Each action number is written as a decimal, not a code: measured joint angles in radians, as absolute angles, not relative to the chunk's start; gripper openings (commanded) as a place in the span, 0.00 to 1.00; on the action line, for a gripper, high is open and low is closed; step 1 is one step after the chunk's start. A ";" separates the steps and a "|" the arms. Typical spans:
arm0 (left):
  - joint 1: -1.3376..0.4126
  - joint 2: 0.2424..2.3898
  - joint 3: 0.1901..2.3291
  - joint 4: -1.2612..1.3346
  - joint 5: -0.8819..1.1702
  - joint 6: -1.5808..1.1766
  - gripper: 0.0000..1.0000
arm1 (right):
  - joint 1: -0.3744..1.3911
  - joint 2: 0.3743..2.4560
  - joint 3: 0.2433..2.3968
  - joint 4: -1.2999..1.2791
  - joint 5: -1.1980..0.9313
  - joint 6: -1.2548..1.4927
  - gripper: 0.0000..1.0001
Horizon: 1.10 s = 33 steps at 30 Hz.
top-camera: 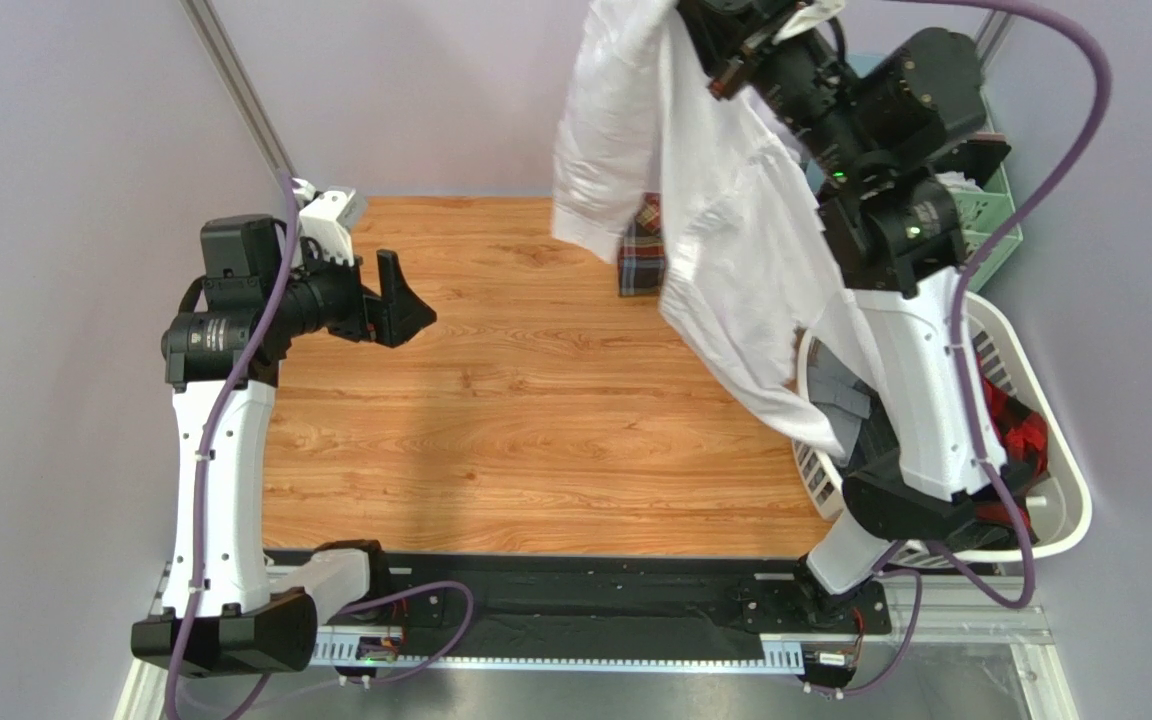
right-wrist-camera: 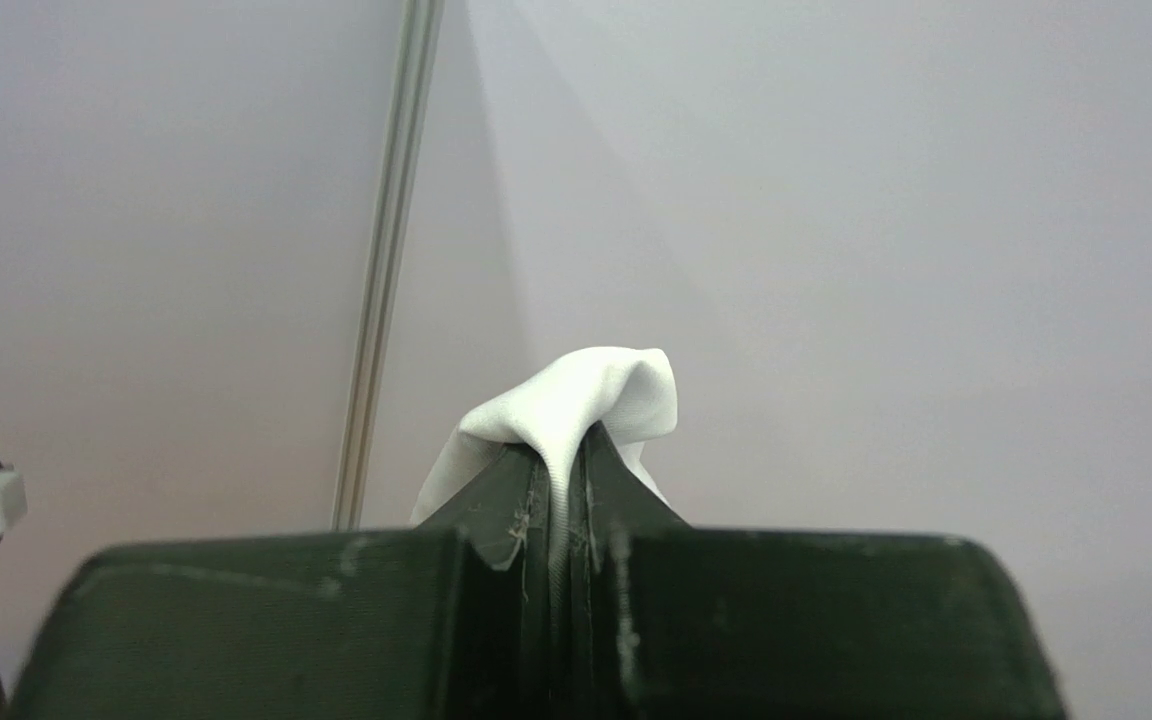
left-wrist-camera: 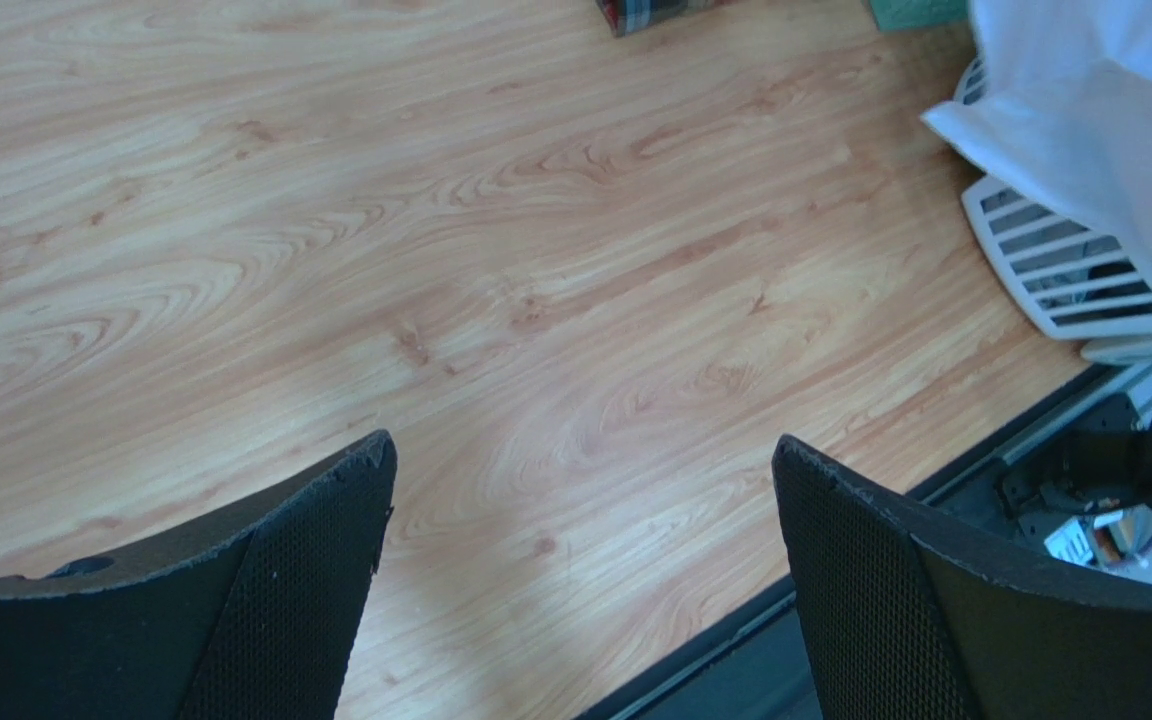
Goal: Fold and stack the long sleeve shirts
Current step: Move the shirt to the center of the board
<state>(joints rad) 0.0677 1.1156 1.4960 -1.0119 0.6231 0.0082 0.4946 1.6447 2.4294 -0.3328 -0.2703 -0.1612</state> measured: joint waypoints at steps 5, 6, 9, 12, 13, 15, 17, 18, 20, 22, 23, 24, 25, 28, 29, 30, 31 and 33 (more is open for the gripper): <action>0.072 1.070 1.463 -0.959 0.617 -0.043 0.99 | 0.695 1.773 2.529 -0.120 -0.168 -0.281 0.00; 0.080 1.067 1.463 -0.949 0.624 -0.059 0.99 | 0.727 1.798 2.550 -0.081 -0.153 -0.307 0.00; 0.132 1.073 1.463 -0.923 0.655 -0.115 0.99 | 0.803 1.861 2.600 0.033 -0.124 -0.375 0.00; 0.208 1.092 1.463 -0.890 0.699 -0.174 0.99 | 0.839 1.898 2.613 0.139 -0.113 -0.438 0.00; 0.227 1.097 1.463 -0.879 0.708 -0.186 0.99 | 0.841 1.906 2.617 0.162 -0.111 -0.451 0.00; 0.258 1.106 1.463 -0.860 0.725 -0.208 0.99 | 0.841 1.925 2.627 0.207 -0.106 -0.472 0.00; 0.275 1.113 1.463 -0.842 0.739 -0.224 0.99 | 0.840 1.950 2.645 0.260 -0.106 -0.492 0.00; 0.279 1.117 1.463 -0.833 0.748 -0.232 0.98 | 0.840 1.959 2.646 0.285 -0.106 -0.502 0.00; 0.287 1.128 1.463 -0.818 0.764 -0.248 0.98 | 0.842 1.973 2.646 0.324 -0.110 -0.516 0.00; 0.305 1.139 1.458 -0.794 0.783 -0.275 0.98 | 0.846 1.991 2.646 0.370 -0.120 -0.525 0.00; 0.314 1.141 1.450 -0.778 0.790 -0.288 0.98 | 0.849 2.001 2.645 0.398 -0.130 -0.526 0.00; 0.325 1.142 1.437 -0.760 0.802 -0.303 0.98 | 0.850 2.012 2.645 0.426 -0.141 -0.527 0.00; 0.337 1.143 1.423 -0.745 0.813 -0.317 0.97 | 0.852 2.025 2.643 0.455 -0.155 -0.527 0.00; 0.356 1.147 1.387 -0.712 0.845 -0.344 0.96 | 0.862 2.059 2.637 0.516 -0.187 -0.526 0.00; 0.360 1.147 1.380 -0.702 0.853 -0.348 0.96 | 0.868 2.073 2.634 0.533 -0.200 -0.526 0.00; 0.362 1.147 1.373 -0.694 0.858 -0.353 0.96 | 0.875 2.087 2.632 0.546 -0.212 -0.525 0.00; 0.365 1.144 1.364 -0.681 0.864 -0.357 0.95 | 0.883 2.102 2.632 0.556 -0.221 -0.525 0.00; 0.376 1.132 1.335 -0.646 0.884 -0.369 0.94 | 0.905 2.141 2.632 0.583 -0.244 -0.526 0.00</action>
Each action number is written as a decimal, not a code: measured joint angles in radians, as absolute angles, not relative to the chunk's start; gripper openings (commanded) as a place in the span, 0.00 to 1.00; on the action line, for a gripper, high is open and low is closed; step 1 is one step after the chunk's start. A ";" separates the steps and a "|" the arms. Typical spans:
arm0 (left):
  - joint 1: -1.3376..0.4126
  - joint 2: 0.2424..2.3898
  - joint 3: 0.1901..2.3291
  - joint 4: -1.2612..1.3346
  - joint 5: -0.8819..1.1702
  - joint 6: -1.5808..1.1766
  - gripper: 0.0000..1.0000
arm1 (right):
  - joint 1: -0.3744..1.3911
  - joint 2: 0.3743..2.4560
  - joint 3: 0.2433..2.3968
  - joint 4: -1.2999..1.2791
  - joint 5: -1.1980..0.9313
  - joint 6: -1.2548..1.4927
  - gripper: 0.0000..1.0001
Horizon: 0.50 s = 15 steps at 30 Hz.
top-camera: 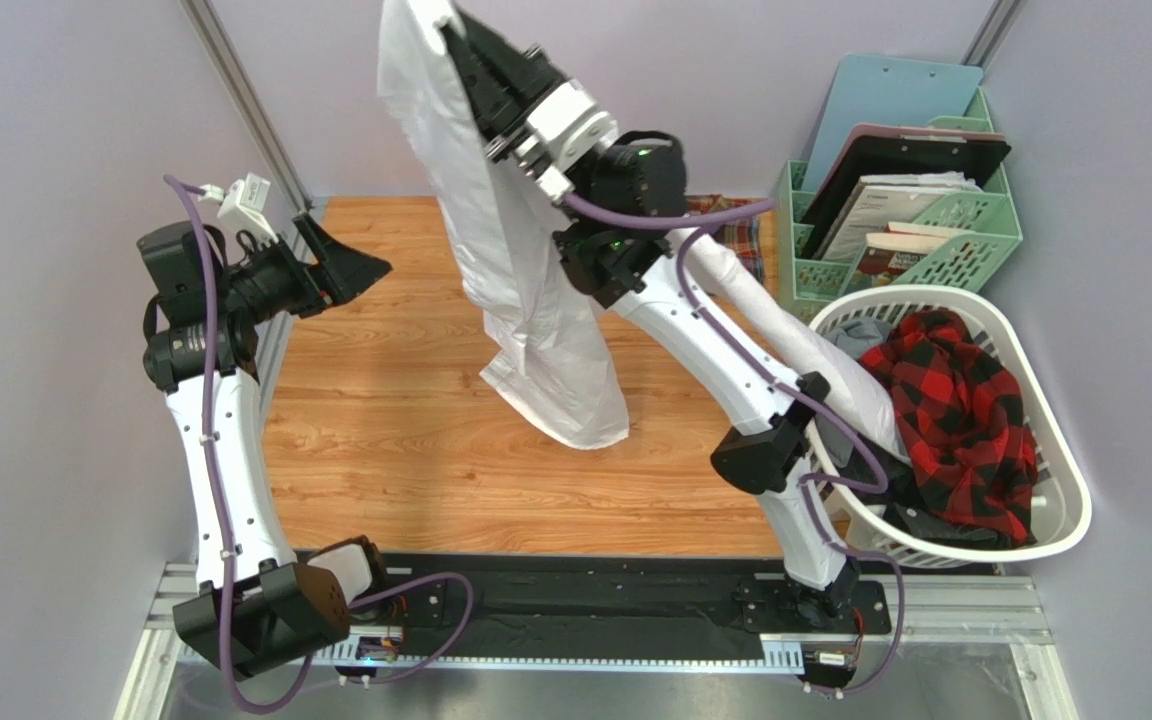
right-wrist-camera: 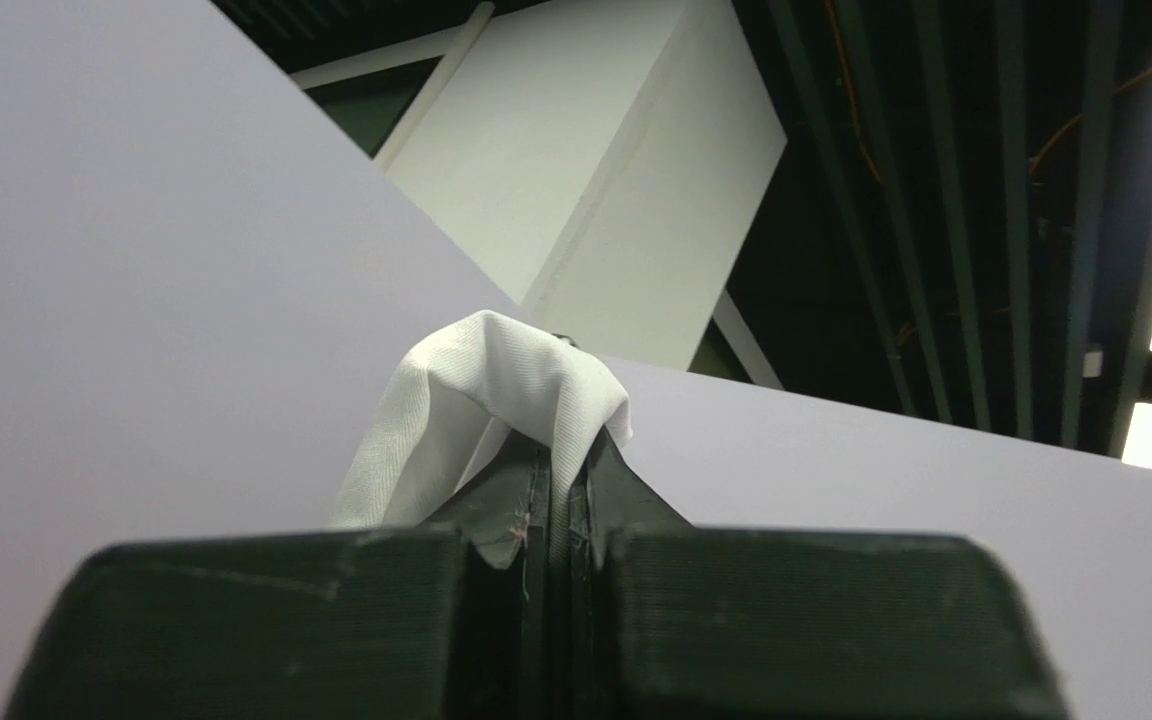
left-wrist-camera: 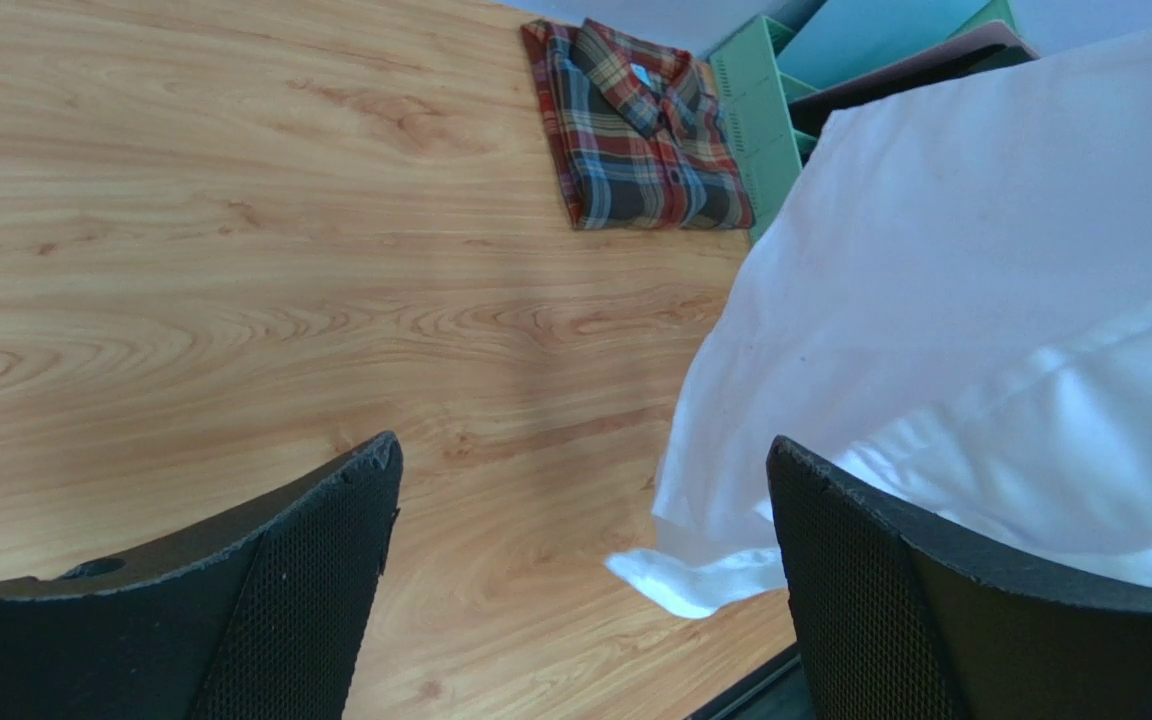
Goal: Fold and stack the long sleeve shirts
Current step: Move the shirt to the center of the board
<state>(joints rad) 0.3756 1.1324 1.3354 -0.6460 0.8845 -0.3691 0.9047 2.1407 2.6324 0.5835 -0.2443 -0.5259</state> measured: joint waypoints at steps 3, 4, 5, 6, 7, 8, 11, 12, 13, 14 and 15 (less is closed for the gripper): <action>0.389 1.098 1.254 -0.566 0.956 -0.405 0.92 | 0.951 2.206 2.639 0.611 -0.280 -0.539 0.00; 0.393 1.076 1.205 -0.509 0.985 -0.431 0.92 | 0.969 2.226 2.640 0.619 -0.294 -0.550 0.00; 0.393 1.048 1.148 -0.451 1.012 -0.462 0.92 | 0.988 2.249 2.640 0.625 -0.307 -0.560 0.00; 0.393 1.019 1.087 -0.383 1.035 -0.505 0.92 | 1.005 2.268 2.640 0.630 -0.323 -0.572 0.00; 0.386 0.974 1.003 -0.294 1.050 -0.558 0.92 | 1.023 2.286 2.640 0.628 -0.336 -0.583 0.00; 0.377 0.939 0.943 -0.241 1.060 -0.597 0.93 | 1.036 2.300 2.640 0.626 -0.348 -0.592 0.00; 0.278 0.847 0.788 -0.096 1.063 -0.683 0.95 | 1.066 2.326 2.640 0.620 -0.376 -0.619 0.00; 0.218 0.828 0.756 -0.067 1.050 -0.693 0.96 | 1.071 2.328 2.640 0.618 -0.379 -0.628 0.00; 0.124 0.810 0.723 -0.032 1.035 -0.701 0.96 | 1.073 2.328 2.640 0.618 -0.379 -0.637 0.00; 0.067 0.808 0.710 -0.008 1.024 -0.704 0.96 | 1.073 2.327 2.640 0.620 -0.378 -0.642 0.00; 0.007 0.811 0.702 0.017 1.009 -0.708 0.97 | 1.072 2.323 2.639 0.623 -0.376 -0.646 0.00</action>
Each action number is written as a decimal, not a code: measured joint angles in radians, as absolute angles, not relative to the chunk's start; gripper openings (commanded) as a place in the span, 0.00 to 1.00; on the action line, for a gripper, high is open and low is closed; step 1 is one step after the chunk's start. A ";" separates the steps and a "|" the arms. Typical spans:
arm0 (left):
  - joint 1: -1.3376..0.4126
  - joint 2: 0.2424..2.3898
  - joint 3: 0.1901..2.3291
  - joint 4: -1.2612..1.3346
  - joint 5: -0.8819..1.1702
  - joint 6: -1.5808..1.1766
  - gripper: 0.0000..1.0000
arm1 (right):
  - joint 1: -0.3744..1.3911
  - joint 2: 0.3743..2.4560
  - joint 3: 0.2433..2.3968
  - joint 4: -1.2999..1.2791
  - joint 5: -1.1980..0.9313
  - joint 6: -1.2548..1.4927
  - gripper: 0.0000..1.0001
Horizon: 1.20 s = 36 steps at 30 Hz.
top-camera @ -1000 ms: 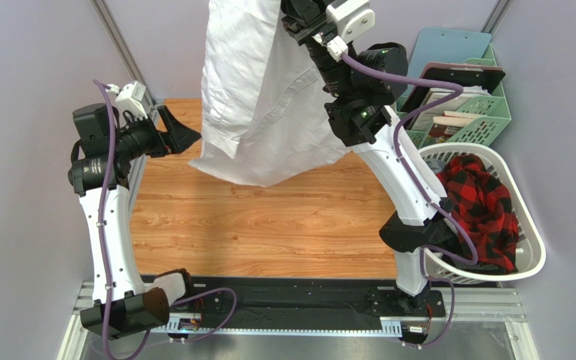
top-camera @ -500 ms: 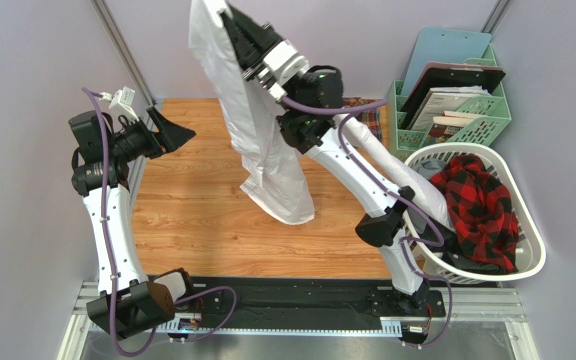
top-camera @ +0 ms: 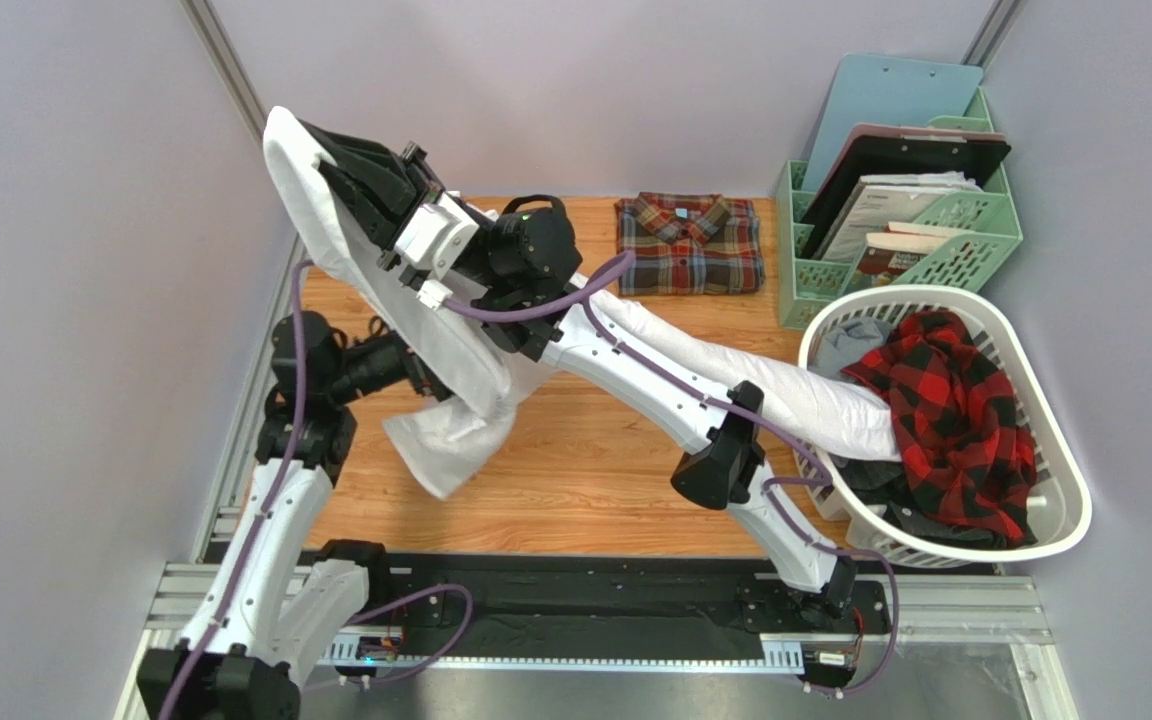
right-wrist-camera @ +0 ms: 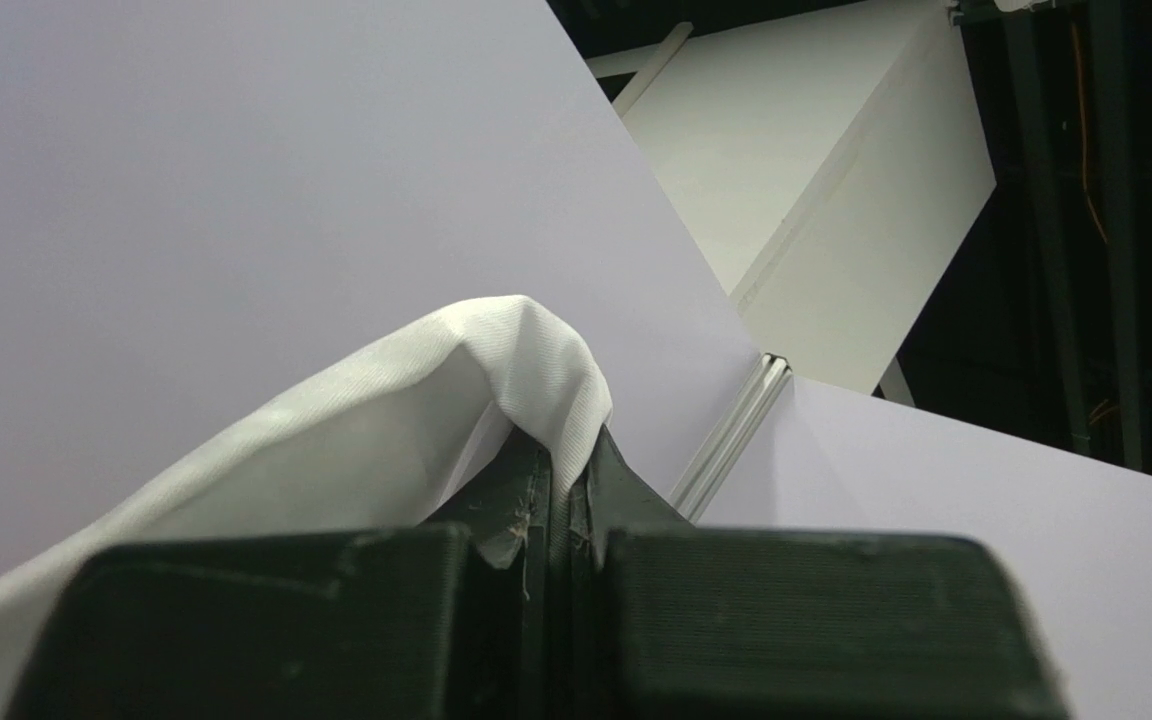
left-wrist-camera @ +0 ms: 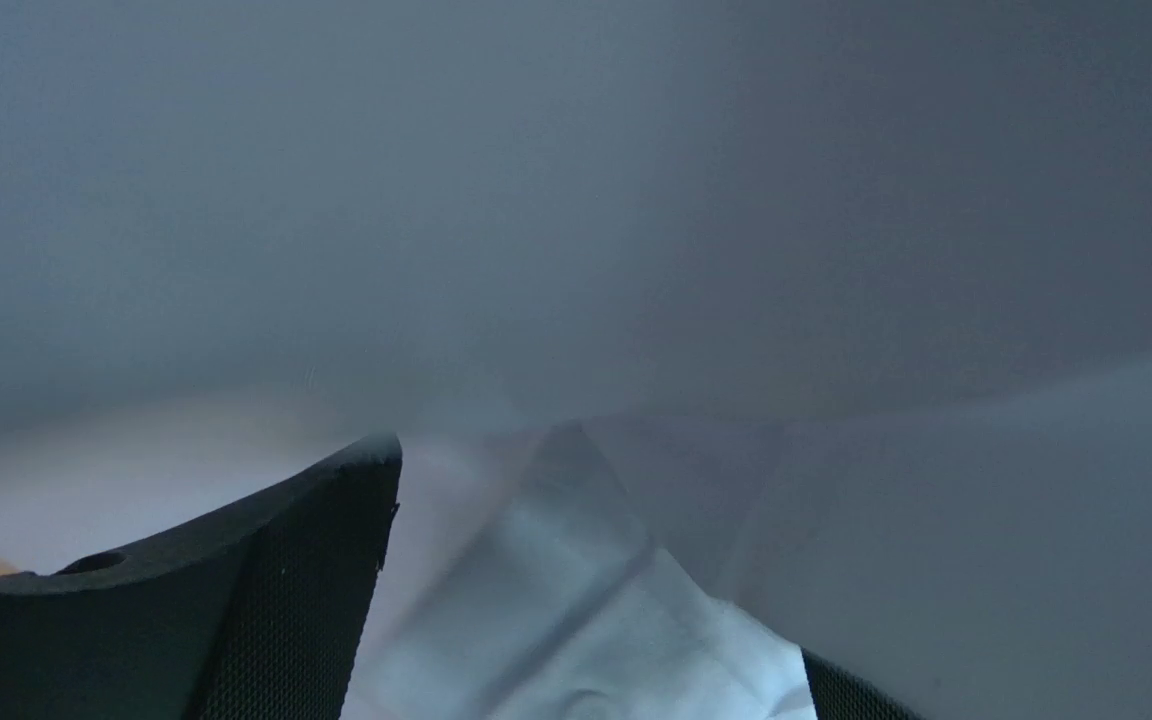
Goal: Fold and stack the long sleeve shirts
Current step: Move the shirt to the center of the board
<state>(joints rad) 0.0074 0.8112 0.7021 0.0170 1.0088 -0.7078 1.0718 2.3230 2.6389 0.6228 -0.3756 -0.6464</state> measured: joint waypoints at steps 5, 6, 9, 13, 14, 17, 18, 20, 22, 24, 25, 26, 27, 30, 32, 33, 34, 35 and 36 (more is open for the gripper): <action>-0.222 0.979 0.705 0.313 0.861 -0.761 0.99 | 1.065 2.267 2.574 0.625 -0.347 -0.669 0.00; -0.250 1.024 0.716 0.369 0.841 -0.775 0.99 | 1.063 2.251 2.560 0.625 -0.339 -0.677 0.00; -0.369 1.181 0.765 0.518 0.778 -0.802 0.99 | 1.063 2.201 2.529 0.616 -0.313 -0.703 0.00; -0.513 1.321 0.900 0.665 0.785 -0.818 0.99 | 1.063 2.115 2.478 0.599 -0.268 -0.731 0.00; -0.533 1.339 0.928 0.693 0.789 -0.820 0.99 | 1.063 2.089 2.465 0.594 -0.257 -0.738 0.00; -0.616 1.399 1.028 0.788 0.822 -0.823 0.99 | 1.063 2.014 2.434 0.584 -0.229 -0.759 0.00; -0.641 1.417 1.060 0.813 0.834 -0.822 0.99 | 1.061 1.995 2.430 0.583 -0.221 -0.765 0.00; -0.690 1.454 1.113 0.862 0.860 -0.823 0.99 | 1.055 1.964 2.429 0.584 -0.208 -0.777 0.00; -0.737 1.483 1.152 0.904 0.897 -0.821 0.99 | 1.045 1.942 2.429 0.583 -0.198 -0.786 0.00; -0.773 1.501 1.163 0.938 0.934 -0.815 0.99 | 1.028 1.925 2.428 0.578 -0.189 -0.797 0.00; -0.786 1.507 1.163 0.948 0.951 -0.809 0.99 | 1.018 1.918 2.426 0.573 -0.183 -0.802 0.00; -0.796 1.510 1.159 0.958 0.964 -0.802 0.99 | 1.007 1.909 2.419 0.568 -0.177 -0.804 0.00; -0.801 1.510 1.152 0.964 0.975 -0.796 0.99 | 0.999 1.903 2.413 0.562 -0.172 -0.805 0.00; -0.806 1.510 1.122 0.977 0.998 -0.771 0.99 | 0.975 1.867 2.359 0.545 -0.151 -0.805 0.00; -0.811 1.515 1.118 0.977 1.000 -0.756 0.99 | 0.966 1.840 2.315 0.537 -0.135 -0.796 0.00; -0.815 1.522 1.121 0.981 0.999 -0.752 0.99 | 0.965 1.822 2.285 0.535 -0.129 -0.783 0.00; -0.824 1.534 1.131 0.987 0.996 -0.751 0.99 | 0.965 1.808 2.261 0.535 -0.126 -0.771 0.00; -0.836 1.551 1.151 0.990 0.992 -0.751 0.99 | 0.966 1.798 2.244 0.535 -0.124 -0.761 0.00; -0.850 1.573 1.175 0.993 0.986 -0.751 0.99 | 0.968 1.788 2.227 0.535 -0.123 -0.748 0.00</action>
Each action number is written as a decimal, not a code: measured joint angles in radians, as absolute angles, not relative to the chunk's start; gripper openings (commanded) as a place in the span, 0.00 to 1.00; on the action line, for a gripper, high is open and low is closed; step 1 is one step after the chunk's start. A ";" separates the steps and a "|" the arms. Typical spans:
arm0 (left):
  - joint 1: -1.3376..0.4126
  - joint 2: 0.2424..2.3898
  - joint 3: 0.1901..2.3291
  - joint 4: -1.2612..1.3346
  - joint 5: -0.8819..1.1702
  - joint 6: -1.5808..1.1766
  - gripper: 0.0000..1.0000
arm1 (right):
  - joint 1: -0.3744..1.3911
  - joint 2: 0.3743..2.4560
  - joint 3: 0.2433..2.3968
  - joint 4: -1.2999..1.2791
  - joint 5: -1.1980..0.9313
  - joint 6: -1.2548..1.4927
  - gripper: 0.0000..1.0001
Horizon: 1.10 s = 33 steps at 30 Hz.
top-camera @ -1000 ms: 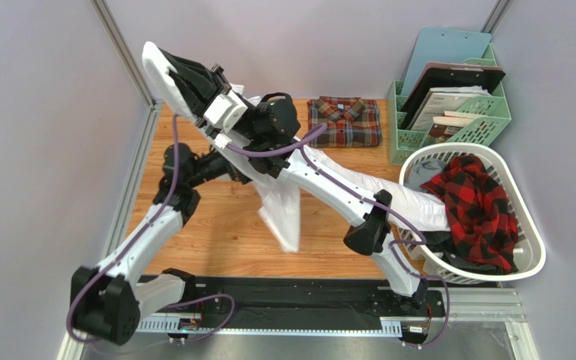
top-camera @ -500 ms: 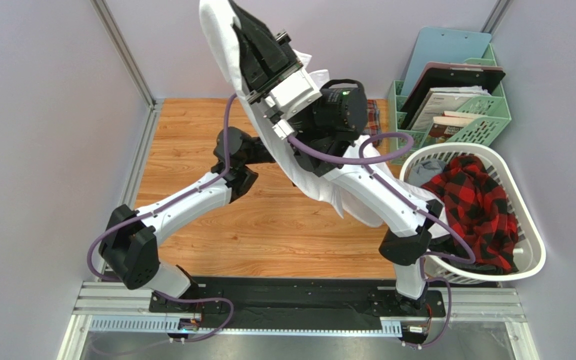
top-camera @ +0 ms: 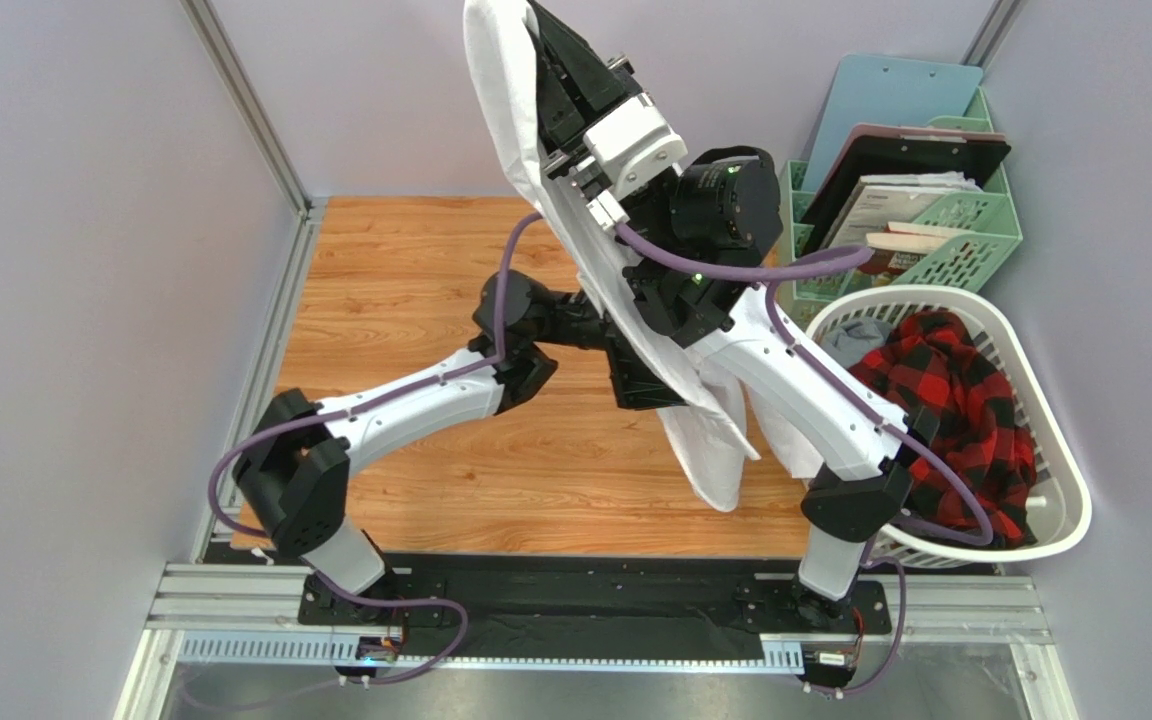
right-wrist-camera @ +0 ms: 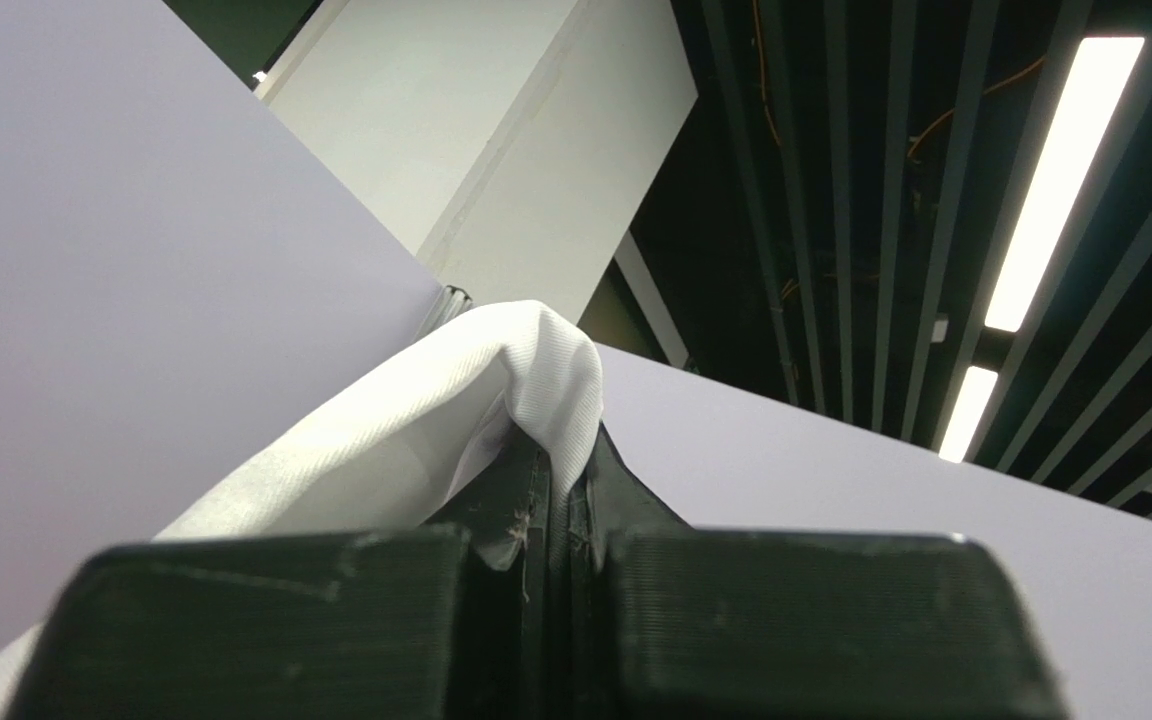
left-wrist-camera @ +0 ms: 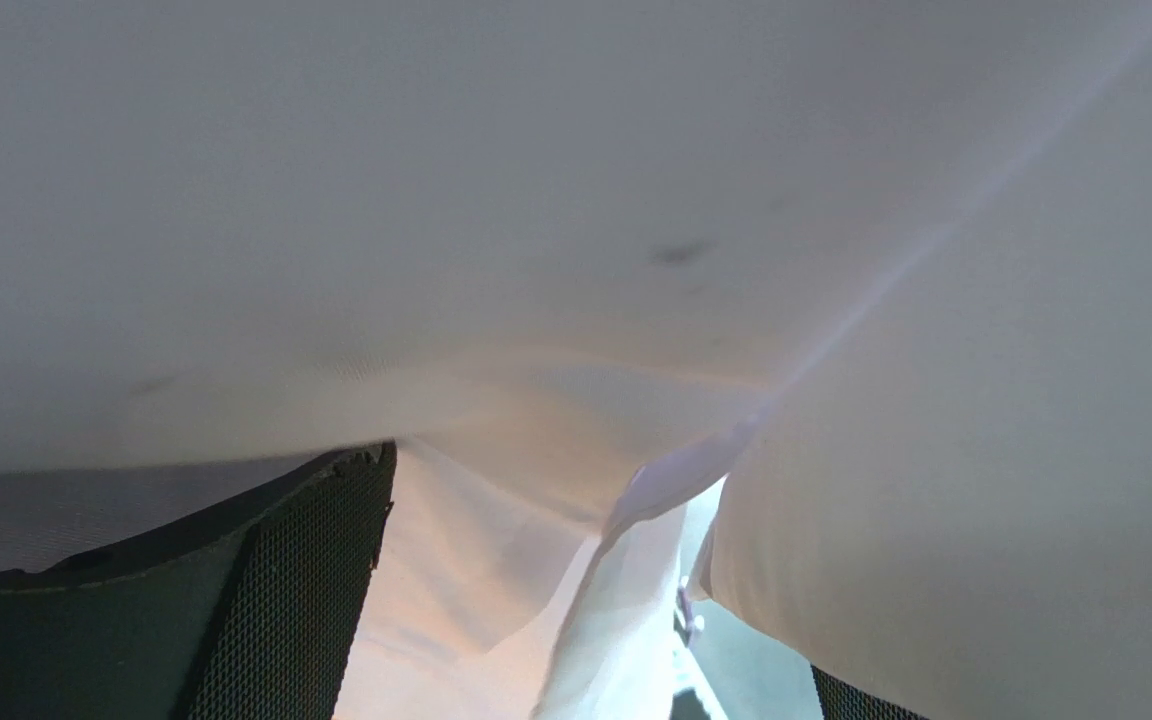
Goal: Fold and stack the long sleeve shirts
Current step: Move the shirt to the center of the board
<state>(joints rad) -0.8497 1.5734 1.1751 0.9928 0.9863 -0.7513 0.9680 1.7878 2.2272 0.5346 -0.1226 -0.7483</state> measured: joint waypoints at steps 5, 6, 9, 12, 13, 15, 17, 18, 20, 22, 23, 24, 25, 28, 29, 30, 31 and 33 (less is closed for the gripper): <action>-0.919 1.684 1.304 0.992 0.912 -0.741 0.99 | 0.979 1.772 2.208 0.533 -0.102 -0.692 0.00; -0.928 1.702 1.325 0.986 0.876 -0.735 0.99 | 0.984 1.768 2.202 0.533 -0.097 -0.685 0.00; -0.934 1.751 1.375 0.945 0.754 -0.715 0.98 | 1.011 1.745 2.165 0.531 -0.090 -0.682 0.00; -0.931 1.800 1.430 0.894 0.647 -0.710 0.99 | 1.041 1.729 2.138 0.532 -0.089 -0.699 0.00; -0.931 1.821 1.454 0.881 0.616 -0.709 0.99 | 1.049 1.725 2.132 0.533 -0.089 -0.706 0.00; -0.931 1.851 1.490 0.855 0.562 -0.704 0.99 | 1.059 1.721 2.127 0.533 -0.086 -0.718 0.00; -0.937 1.874 1.517 0.827 0.510 -0.700 0.83 | 1.060 1.717 2.125 0.533 -0.079 -0.728 0.00; -0.940 1.881 1.527 0.817 0.487 -0.702 0.75 | 1.060 1.714 2.123 0.533 -0.075 -0.731 0.00; -0.945 1.892 1.546 0.775 0.421 -0.707 0.44 | 1.060 1.702 2.109 0.536 -0.061 -0.736 0.00; -0.945 1.903 1.565 0.737 0.364 -0.725 0.17 | 1.064 1.678 2.077 0.533 -0.049 -0.737 0.00; -0.942 1.910 1.580 0.712 0.338 -0.734 0.11 | 1.069 1.665 2.061 0.530 -0.040 -0.733 0.00; -0.937 1.915 1.591 0.698 0.321 -0.748 0.06 | 1.077 1.647 2.040 0.524 -0.032 -0.727 0.00; -0.927 1.920 1.604 0.677 0.303 -0.752 0.00 | 1.082 1.630 2.022 0.513 -0.028 -0.721 0.00; -0.870 1.922 1.633 0.635 0.280 -0.761 0.00 | 1.119 1.549 1.921 0.490 -0.019 -0.708 0.00; -0.847 1.920 1.639 0.627 0.279 -0.761 0.00 | 1.135 1.523 1.892 0.485 -0.019 -0.709 0.00; -0.813 1.916 1.643 0.615 0.282 -0.758 0.00 | 1.148 1.501 1.869 0.480 -0.019 -0.712 0.00; -0.773 1.907 1.643 0.599 0.288 -0.754 0.00 | 1.158 1.485 1.858 0.475 -0.018 -0.716 0.00; -0.682 1.873 1.642 0.540 0.298 -0.735 0.00 | 1.169 1.469 1.856 0.472 -0.001 -0.733 0.00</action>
